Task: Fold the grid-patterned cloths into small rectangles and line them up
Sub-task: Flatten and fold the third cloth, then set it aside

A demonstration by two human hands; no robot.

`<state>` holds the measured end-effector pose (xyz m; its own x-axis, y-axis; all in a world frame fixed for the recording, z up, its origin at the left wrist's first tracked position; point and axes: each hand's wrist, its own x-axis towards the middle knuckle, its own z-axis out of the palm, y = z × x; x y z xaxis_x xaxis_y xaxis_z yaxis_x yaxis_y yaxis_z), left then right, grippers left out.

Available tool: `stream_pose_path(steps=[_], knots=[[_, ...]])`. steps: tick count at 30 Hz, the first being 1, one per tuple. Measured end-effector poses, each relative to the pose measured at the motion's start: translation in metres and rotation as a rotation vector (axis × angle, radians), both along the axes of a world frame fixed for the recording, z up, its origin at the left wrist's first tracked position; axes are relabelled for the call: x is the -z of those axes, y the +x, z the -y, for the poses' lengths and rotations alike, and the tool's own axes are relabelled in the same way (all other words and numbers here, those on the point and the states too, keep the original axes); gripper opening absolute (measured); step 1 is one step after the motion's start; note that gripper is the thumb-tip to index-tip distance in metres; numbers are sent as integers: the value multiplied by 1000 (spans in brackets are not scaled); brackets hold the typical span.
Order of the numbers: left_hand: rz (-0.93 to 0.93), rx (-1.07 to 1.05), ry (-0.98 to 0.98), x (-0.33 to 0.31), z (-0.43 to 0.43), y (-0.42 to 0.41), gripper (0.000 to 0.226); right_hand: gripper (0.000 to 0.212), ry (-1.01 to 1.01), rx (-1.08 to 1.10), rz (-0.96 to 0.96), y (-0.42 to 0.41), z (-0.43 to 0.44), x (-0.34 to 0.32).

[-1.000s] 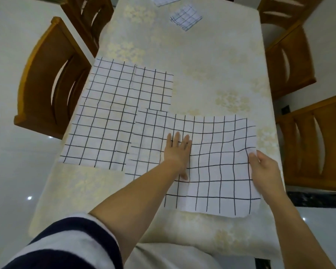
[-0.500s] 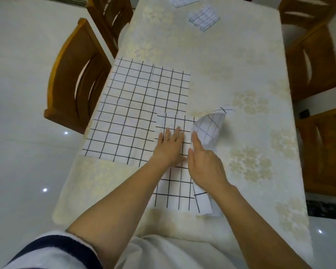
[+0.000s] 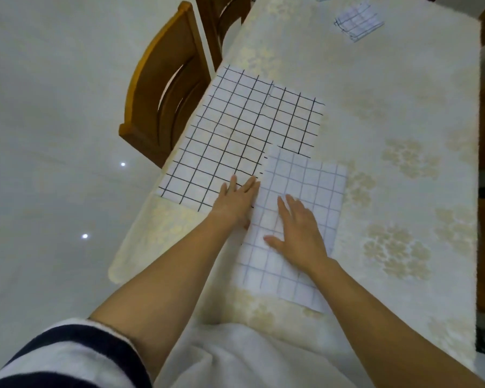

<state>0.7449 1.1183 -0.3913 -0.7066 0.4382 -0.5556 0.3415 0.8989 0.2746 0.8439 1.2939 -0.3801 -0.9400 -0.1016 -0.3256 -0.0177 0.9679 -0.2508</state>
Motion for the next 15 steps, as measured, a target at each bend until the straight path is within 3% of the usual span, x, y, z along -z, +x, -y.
stream_pose_path(steps=[3, 8, 15], knots=[[10, -16, 41, -2, 5, -4, 114, 109, 127, -88, 177, 10, -4, 18], [12, -7, 51, -3, 14, -7, 126, 111, 111, -85, 191, 14, -5, 21], [-2, 6, 47, -1, 15, -8, 119, 111, 84, -89, 220, 9, 0, 21]])
